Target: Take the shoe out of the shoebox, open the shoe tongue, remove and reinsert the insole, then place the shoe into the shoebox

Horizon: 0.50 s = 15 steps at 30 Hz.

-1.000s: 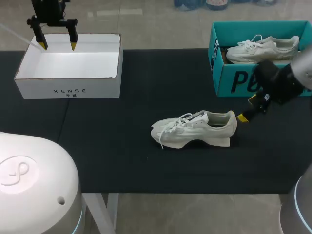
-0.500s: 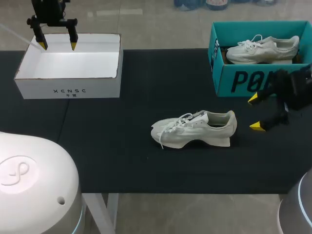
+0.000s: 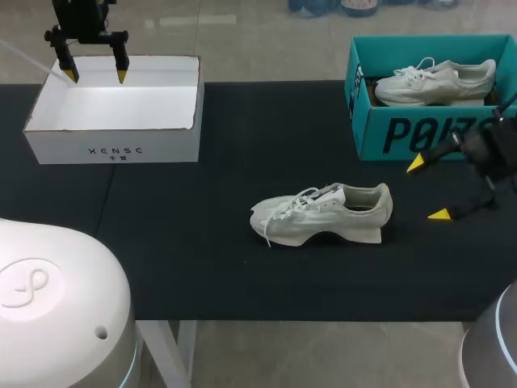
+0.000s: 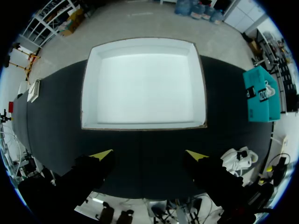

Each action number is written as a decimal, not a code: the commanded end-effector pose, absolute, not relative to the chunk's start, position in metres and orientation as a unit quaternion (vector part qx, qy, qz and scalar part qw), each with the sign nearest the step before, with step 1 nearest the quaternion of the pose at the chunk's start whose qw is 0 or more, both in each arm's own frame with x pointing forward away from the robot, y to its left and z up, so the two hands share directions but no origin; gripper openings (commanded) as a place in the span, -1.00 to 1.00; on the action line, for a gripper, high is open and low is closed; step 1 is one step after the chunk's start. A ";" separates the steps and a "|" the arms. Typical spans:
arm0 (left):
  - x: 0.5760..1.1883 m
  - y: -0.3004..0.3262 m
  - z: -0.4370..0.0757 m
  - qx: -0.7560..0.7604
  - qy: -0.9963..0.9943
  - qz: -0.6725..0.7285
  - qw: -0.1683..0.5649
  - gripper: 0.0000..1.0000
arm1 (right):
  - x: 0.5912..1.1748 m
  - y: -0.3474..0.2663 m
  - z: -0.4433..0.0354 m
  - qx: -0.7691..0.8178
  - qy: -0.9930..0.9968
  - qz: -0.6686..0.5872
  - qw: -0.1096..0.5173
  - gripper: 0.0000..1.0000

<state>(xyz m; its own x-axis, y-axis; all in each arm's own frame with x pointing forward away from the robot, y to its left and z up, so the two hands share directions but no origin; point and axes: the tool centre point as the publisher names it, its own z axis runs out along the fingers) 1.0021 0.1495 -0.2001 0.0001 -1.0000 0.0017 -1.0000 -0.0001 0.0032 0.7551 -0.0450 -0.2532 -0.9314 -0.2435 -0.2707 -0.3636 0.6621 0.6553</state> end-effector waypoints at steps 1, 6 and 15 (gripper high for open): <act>1.002 0.150 -0.200 0.707 -0.707 -0.001 0.001 1.00 | 0.759 -0.045 -0.255 -0.168 0.908 0.376 0.076 1.00; 1.002 0.150 -0.200 0.707 -0.707 -0.001 0.001 1.00 | 0.759 -0.045 -0.255 -0.168 0.908 0.376 0.076 1.00; 1.002 0.150 -0.200 0.707 -0.707 -0.001 0.001 1.00 | 0.761 -0.043 -0.263 -0.138 0.900 0.407 0.071 1.00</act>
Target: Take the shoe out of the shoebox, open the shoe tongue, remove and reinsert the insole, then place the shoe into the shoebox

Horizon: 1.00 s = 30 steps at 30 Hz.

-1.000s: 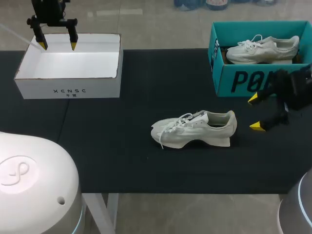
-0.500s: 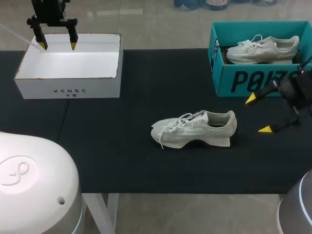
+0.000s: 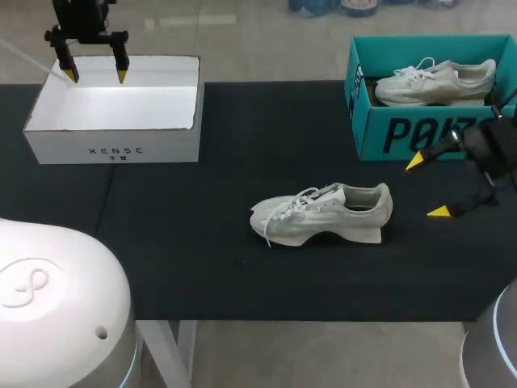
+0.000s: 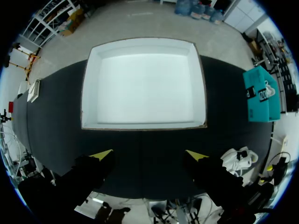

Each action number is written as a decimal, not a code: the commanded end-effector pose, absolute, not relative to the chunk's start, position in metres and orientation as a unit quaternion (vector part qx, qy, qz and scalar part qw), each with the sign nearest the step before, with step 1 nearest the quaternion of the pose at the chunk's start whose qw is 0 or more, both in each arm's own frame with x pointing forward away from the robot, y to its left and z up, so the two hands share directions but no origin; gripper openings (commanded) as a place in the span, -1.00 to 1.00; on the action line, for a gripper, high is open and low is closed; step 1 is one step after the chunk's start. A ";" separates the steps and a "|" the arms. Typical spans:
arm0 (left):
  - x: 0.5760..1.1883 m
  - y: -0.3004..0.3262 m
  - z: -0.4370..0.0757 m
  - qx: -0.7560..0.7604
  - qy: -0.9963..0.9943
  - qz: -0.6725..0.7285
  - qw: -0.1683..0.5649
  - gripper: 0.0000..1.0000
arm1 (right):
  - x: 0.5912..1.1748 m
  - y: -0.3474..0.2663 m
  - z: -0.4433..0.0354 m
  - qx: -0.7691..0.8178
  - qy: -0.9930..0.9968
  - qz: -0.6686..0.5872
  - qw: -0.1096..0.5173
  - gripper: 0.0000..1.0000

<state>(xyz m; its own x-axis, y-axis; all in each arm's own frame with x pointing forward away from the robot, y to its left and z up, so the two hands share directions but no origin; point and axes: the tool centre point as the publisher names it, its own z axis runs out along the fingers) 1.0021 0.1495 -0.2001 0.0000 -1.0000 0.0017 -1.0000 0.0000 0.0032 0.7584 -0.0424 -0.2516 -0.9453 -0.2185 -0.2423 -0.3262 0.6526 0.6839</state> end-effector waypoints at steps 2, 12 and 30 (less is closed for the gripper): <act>1.002 0.150 -0.200 0.707 -0.707 -0.001 0.001 1.00 | 0.763 -0.045 -0.266 -0.129 0.899 0.412 0.069 1.00; 1.002 0.150 -0.200 0.707 -0.707 -0.001 0.001 1.00 | 0.793 -0.071 -0.306 -0.063 0.882 0.464 0.054 1.00; 1.002 0.150 -0.200 0.707 -0.707 -0.001 0.001 1.00 | 0.804 -0.078 -0.365 -0.023 0.860 0.509 0.032 1.00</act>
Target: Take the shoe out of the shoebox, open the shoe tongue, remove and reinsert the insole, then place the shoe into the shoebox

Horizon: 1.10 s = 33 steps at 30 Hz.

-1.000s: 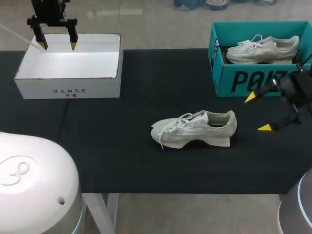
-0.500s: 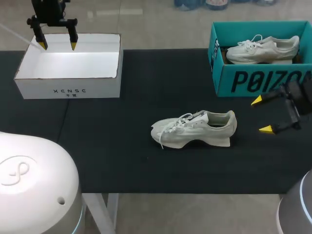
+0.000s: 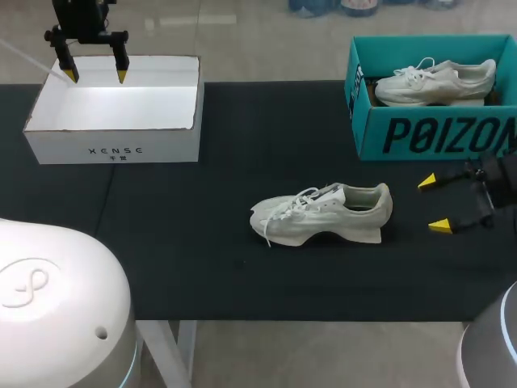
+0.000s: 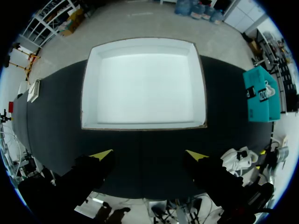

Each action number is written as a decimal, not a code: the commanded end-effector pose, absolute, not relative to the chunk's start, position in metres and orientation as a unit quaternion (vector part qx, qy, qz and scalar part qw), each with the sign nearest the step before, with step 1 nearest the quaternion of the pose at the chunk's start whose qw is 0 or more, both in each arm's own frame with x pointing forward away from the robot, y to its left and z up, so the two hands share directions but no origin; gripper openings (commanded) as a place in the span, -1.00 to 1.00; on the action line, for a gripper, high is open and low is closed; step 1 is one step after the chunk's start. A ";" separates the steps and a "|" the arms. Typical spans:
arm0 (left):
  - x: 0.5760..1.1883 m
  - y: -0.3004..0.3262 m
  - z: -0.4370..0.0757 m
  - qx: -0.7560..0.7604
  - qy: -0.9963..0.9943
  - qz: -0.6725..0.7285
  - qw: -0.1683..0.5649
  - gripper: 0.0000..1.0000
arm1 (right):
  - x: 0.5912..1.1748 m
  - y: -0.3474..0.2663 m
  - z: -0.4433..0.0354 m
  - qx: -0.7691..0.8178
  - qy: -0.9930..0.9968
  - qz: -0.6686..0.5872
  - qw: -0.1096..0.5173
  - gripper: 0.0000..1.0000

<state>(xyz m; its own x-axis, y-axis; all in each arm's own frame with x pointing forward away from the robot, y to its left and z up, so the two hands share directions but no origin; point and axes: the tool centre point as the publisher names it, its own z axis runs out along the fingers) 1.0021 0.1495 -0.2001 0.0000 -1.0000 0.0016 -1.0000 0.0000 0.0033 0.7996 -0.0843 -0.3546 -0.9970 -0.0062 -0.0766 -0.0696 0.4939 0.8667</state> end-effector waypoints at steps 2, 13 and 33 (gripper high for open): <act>1.002 0.150 -0.200 0.707 -0.707 -0.001 0.001 1.00 | 0.805 -0.074 -0.368 -0.025 0.858 0.512 0.034 1.00; 1.002 0.150 -0.200 0.707 -0.707 -0.001 0.001 1.00 | 0.825 -0.063 -0.390 -0.020 0.852 0.522 0.036 1.00; 1.002 0.150 -0.200 0.707 -0.707 -0.001 0.001 1.00 | 0.838 -0.043 -0.417 -0.008 0.844 0.536 0.023 1.00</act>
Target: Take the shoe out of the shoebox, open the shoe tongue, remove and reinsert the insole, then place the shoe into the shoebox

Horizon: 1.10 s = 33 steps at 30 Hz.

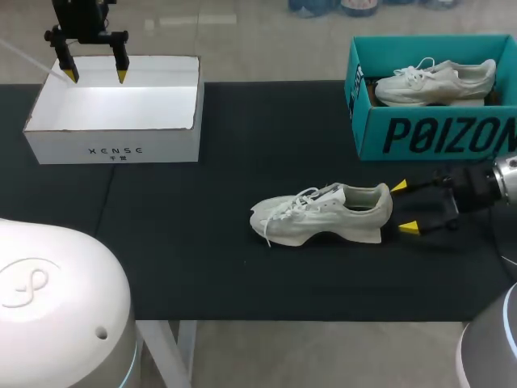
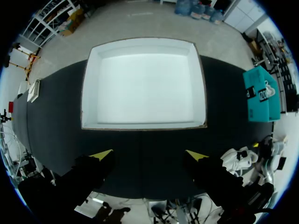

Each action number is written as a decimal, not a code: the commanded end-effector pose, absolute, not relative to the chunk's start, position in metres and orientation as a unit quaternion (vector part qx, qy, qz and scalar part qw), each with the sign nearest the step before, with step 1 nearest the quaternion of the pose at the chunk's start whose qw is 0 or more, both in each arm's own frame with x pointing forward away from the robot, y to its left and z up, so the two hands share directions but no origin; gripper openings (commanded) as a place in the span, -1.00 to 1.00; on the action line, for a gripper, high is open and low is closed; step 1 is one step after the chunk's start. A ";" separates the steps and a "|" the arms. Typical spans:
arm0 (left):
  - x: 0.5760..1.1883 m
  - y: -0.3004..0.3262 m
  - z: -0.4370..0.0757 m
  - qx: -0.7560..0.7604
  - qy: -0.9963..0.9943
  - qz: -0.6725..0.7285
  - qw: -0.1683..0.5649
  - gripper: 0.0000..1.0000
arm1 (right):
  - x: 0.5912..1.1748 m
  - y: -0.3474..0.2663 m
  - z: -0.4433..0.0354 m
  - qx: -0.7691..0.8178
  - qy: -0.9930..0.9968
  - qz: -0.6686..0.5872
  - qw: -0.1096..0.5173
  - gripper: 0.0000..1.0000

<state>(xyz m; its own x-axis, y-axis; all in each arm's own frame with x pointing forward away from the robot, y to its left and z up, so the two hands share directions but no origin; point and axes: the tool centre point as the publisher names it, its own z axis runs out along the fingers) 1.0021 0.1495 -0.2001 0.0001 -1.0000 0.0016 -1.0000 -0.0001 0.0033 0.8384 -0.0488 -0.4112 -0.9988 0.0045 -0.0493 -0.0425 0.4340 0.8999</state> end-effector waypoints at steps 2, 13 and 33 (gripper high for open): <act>1.002 0.150 -0.200 0.707 -0.707 -0.001 0.001 1.00 | 0.836 -0.040 -0.418 -0.006 0.841 0.540 0.024 1.00; 1.002 0.150 -0.200 0.707 -0.707 -0.001 0.001 1.00 | 0.832 -0.015 -0.420 -0.006 0.830 0.557 0.023 1.00; 1.002 0.150 -0.200 0.707 -0.707 -0.001 0.001 1.00 | 0.831 0.008 -0.428 -0.010 0.828 0.561 0.012 1.00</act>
<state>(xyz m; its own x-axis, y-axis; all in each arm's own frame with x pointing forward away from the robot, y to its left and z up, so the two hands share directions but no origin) 1.0021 0.1495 -0.2001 0.0001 -1.0000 0.0016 -1.0000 -0.0001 0.0033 0.8302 0.0066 -0.4260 -0.9995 -0.0058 -0.0308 -0.0308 0.3702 0.9284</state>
